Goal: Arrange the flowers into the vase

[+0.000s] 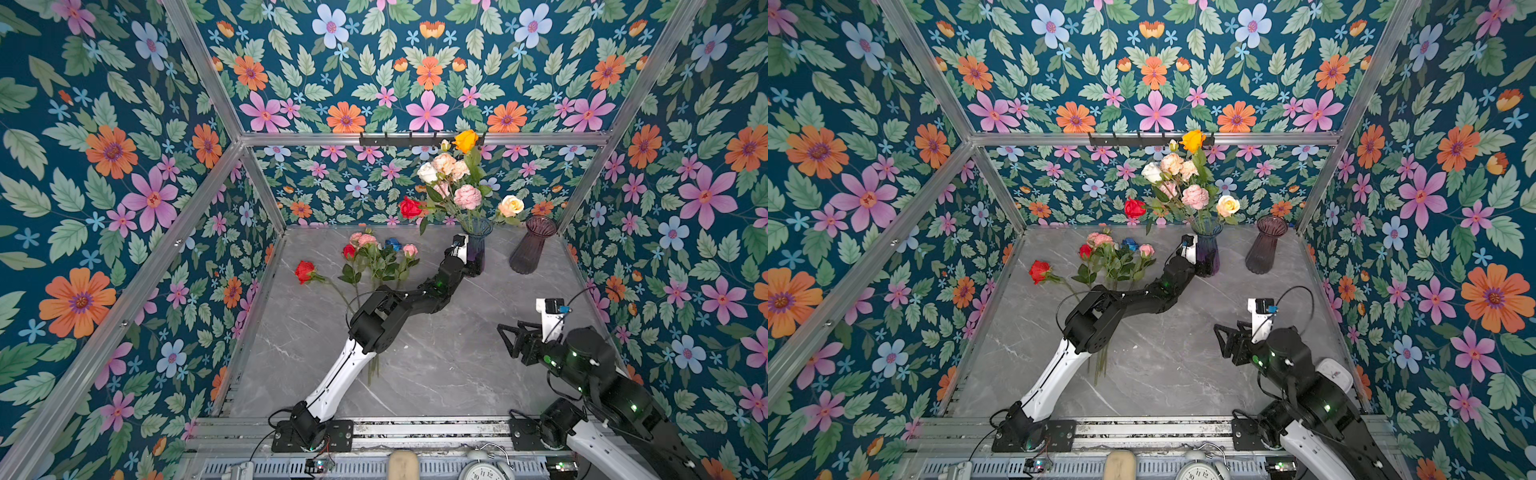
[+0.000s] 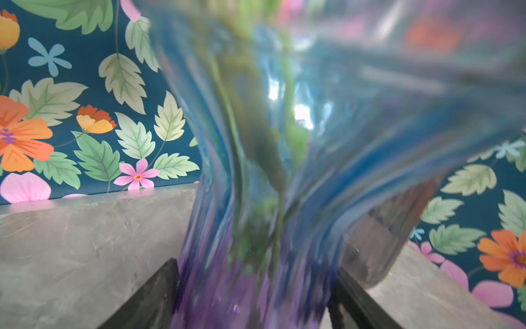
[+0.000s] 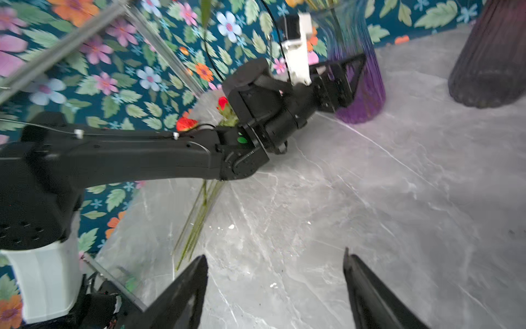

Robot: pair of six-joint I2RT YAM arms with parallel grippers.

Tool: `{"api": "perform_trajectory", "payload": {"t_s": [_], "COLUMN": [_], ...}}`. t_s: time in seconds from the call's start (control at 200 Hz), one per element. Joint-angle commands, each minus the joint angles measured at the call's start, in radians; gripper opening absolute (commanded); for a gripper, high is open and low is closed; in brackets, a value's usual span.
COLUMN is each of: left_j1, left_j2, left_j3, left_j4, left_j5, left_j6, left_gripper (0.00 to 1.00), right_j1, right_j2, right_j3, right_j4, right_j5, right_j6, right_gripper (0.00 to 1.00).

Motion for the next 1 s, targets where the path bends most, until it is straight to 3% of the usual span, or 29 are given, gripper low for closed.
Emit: {"api": "perform_trajectory", "payload": {"t_s": [0.0, 0.175, 0.25, 0.675, 0.995], "left_j1": [0.017, 0.024, 0.019, -0.04, -0.041], "left_j2": [0.04, 0.072, 0.073, 0.032, 0.036], "left_j3": [0.068, 0.142, 0.149, 0.099, 0.126], "left_j4": [-0.149, -0.178, -0.187, -0.276, -0.32], "left_j5": [0.024, 0.05, 0.056, 0.018, -0.002], "left_j6": [-0.067, -0.05, -0.03, 0.155, 0.151], "left_gripper": [0.81, 0.8, 0.79, 0.81, 0.84], "right_j1": [-0.062, -0.406, -0.507, -0.521, -0.527], "right_j2": [0.101, 0.235, 0.244, 0.267, 0.319], "right_j3": [0.049, 0.091, 0.092, 0.15, 0.237], "right_j4": [-0.01, 0.099, 0.134, 0.182, 0.149], "right_j5": [-0.057, -0.438, -0.518, -0.426, -0.39], "right_j6": [0.023, 0.085, 0.105, 0.095, 0.086], "right_gripper": [0.77, 0.74, 0.73, 0.76, 0.77]}}
